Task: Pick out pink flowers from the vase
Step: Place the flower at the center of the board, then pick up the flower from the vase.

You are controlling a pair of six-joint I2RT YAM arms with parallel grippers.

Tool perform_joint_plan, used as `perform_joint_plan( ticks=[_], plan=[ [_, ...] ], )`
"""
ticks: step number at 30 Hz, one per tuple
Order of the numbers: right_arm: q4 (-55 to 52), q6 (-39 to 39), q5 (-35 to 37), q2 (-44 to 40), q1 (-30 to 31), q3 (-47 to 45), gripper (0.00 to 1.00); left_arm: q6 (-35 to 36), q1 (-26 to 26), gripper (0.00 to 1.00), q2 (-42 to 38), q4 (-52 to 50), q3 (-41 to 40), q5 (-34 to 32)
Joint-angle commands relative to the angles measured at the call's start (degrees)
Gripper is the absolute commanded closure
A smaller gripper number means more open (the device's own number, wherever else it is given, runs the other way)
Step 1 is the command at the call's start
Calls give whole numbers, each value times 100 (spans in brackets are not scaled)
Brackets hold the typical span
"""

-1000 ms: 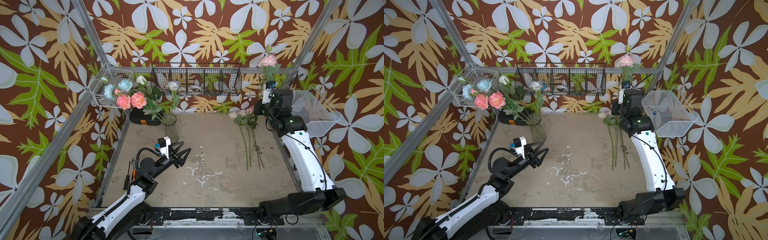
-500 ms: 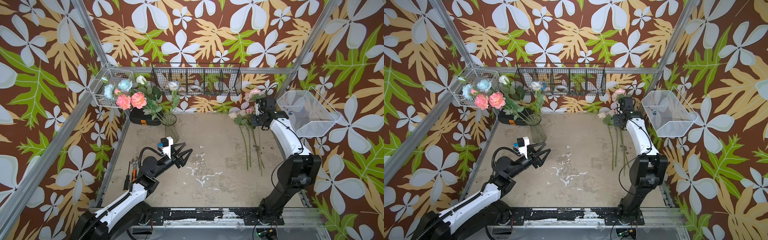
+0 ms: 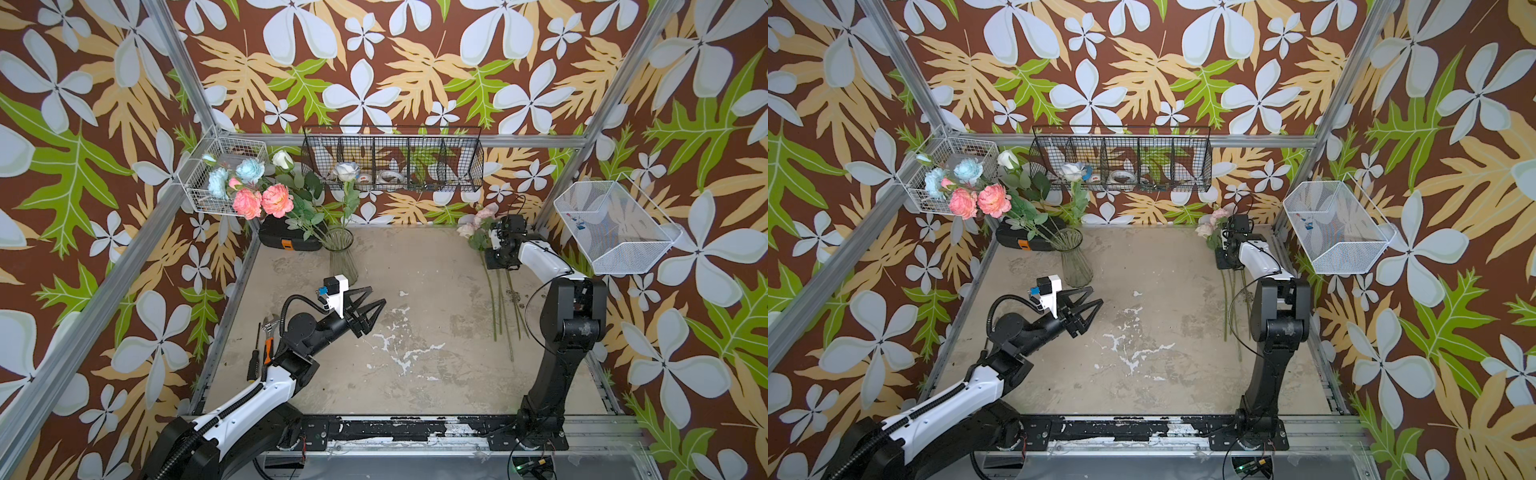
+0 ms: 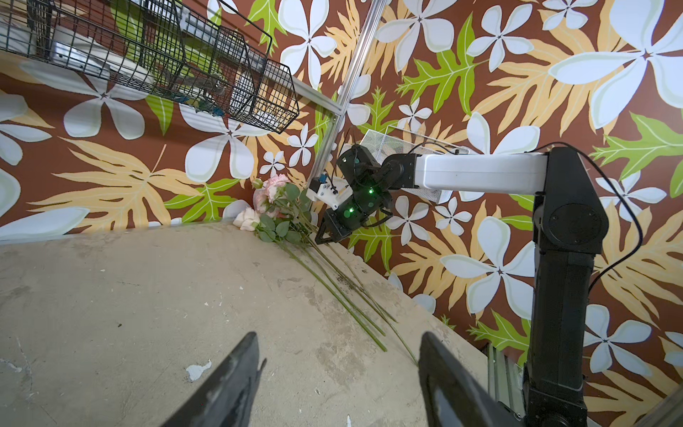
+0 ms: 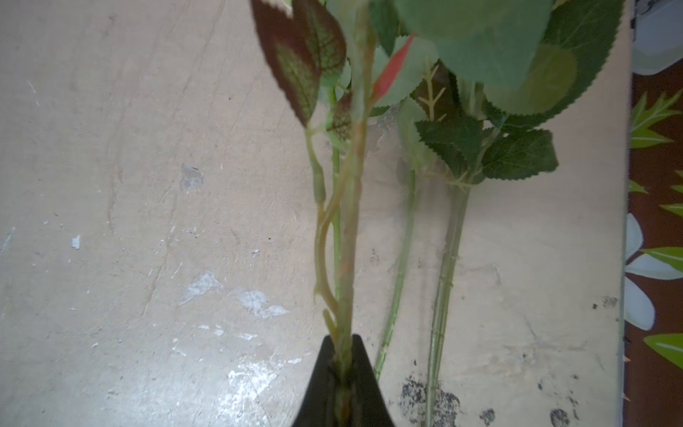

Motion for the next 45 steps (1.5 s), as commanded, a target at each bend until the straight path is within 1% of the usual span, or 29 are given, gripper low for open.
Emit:
perform_joint_plan(
  ticks=[1, 6, 8, 9, 11, 13, 18, 20, 23, 26, 30, 32, 35, 38, 40, 42, 45],
  plan=[
    [293, 81, -95, 123, -3, -29, 100, 63, -8, 31, 15, 216, -28, -20],
    [315, 89, -1, 253, -2, -97, 100, 84, -8, 31, 49, 213, -19, -13],
    [296, 72, -64, 265, 18, -95, 99, 85, -8, 31, 58, 212, -23, -22],
    [309, 72, -98, 257, 22, -108, 95, 85, -8, 31, 75, 223, -21, -23],
    [336, 94, -157, 206, 71, -125, 83, 84, -10, 31, 104, 235, -15, -12],
    [359, 146, -192, 157, 116, -112, 75, 76, -8, 31, 132, 266, -15, -16],
    [272, 319, -404, 44, 159, 14, 65, 59, -8, 31, 124, 280, -6, -29],
    [270, 433, -445, -88, 163, 31, 61, 67, -10, 31, 104, 262, 1, -59],
    [261, 670, -693, -431, 162, 94, 58, 72, -8, 31, 88, 264, 16, -88],
    [499, 938, -1068, -991, 160, -20, 54, 101, -8, 31, 99, 82, 157, -216],
    [858, 1185, -1141, -1706, 159, -237, 52, 146, -8, 31, 149, -209, 367, -473],
    [1135, 1282, -1338, -2069, 158, -495, 52, 192, -8, 31, 142, -359, 464, -601],
    [1900, 1376, -2021, -2731, 163, -1126, 52, 345, 1, 31, 78, -732, 641, -949],
    [2901, 1450, -2340, -3508, 267, -1760, 52, 294, 203, 30, 26, -980, 716, -1356],
    [3749, 1465, -2317, -4023, 529, -2296, 50, 165, 423, 30, -70, -923, 640, -1665],
    [4482, 1473, -2242, -4318, 923, -2710, 50, 222, 563, 31, -216, -899, 609, -2094],
    [5244, 1523, -2205, -4457, 1478, -3139, 49, 334, 704, 31, -428, -671, 577, -2651]
  ],
)
